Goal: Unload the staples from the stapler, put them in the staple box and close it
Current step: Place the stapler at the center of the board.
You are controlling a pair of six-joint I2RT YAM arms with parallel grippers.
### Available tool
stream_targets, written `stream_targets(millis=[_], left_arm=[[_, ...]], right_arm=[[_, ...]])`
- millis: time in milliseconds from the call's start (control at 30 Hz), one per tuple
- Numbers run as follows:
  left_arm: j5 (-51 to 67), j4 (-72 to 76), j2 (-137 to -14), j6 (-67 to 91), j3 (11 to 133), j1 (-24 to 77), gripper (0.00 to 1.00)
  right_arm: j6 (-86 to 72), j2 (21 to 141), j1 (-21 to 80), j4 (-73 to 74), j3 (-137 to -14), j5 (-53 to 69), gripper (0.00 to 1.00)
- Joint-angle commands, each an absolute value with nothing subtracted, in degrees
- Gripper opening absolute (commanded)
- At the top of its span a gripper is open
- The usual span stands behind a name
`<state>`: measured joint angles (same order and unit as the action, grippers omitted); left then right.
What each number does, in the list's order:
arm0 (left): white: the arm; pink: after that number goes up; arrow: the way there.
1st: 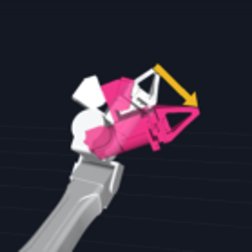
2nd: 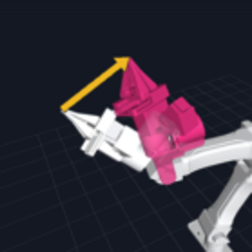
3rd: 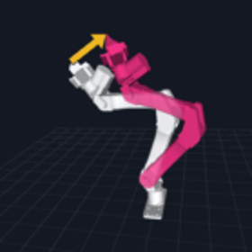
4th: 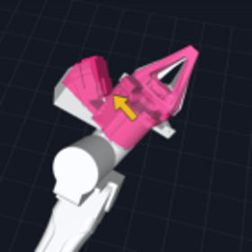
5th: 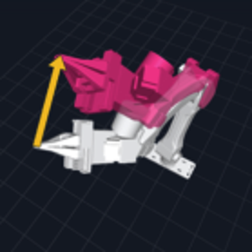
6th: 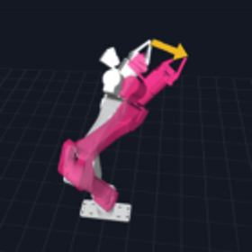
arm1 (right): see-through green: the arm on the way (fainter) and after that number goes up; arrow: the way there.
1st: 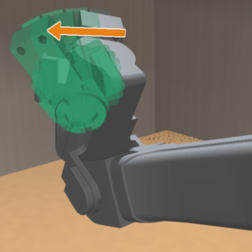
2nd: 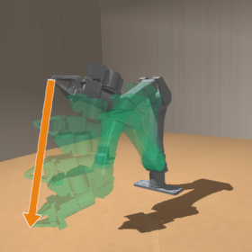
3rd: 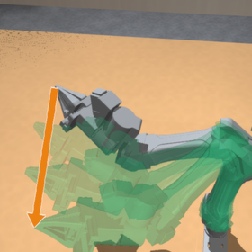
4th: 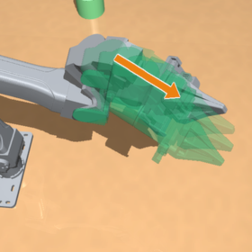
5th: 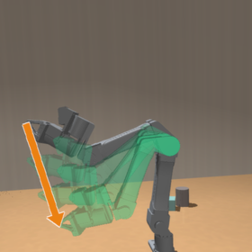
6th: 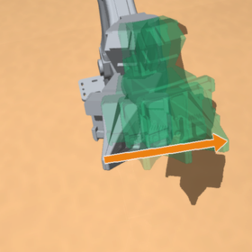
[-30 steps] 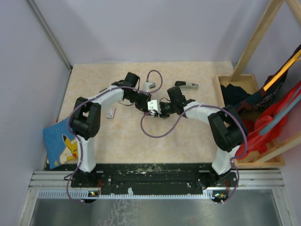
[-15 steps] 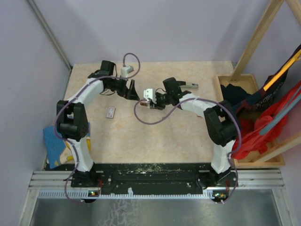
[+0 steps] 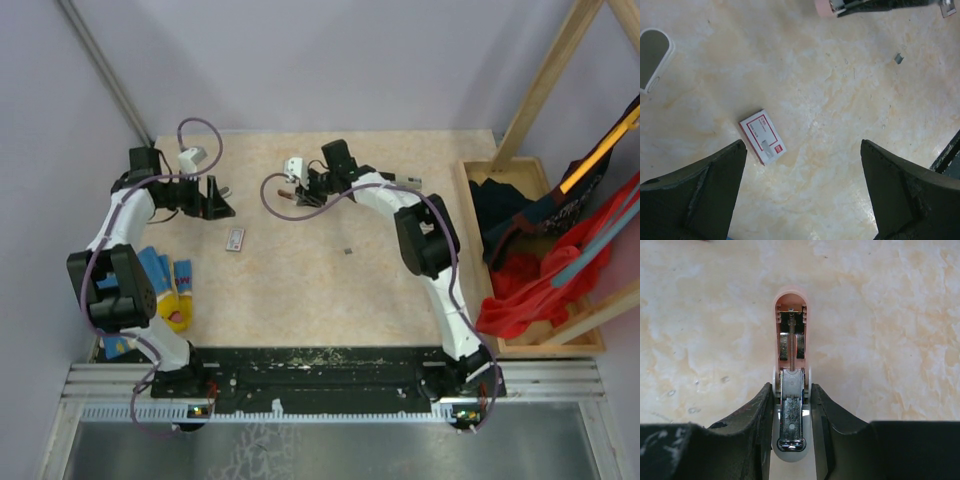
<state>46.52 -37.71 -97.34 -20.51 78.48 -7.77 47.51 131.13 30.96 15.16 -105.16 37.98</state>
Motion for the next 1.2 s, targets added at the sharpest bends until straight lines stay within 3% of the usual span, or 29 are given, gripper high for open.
stream_targets(millis=[0,767,1167], left_arm=[[50.3,-39.6,-92.3,-26.1,73.9,-9.1,0.99],[55.5,-39.6,-89.9,-31.0,68.2,-10.9,1.00],[56.6,-40.3,-89.8,-31.3,68.4,-11.5,0.99]], right_arm=[[43.9,137.2,30.8,13.9,-116.0,41.6,0.16],[34.7,156.9,30.8,-4.7,-133.2,50.4,0.22],[38.1,158.4,30.7,-4.1,-135.1,51.8,0.40]])
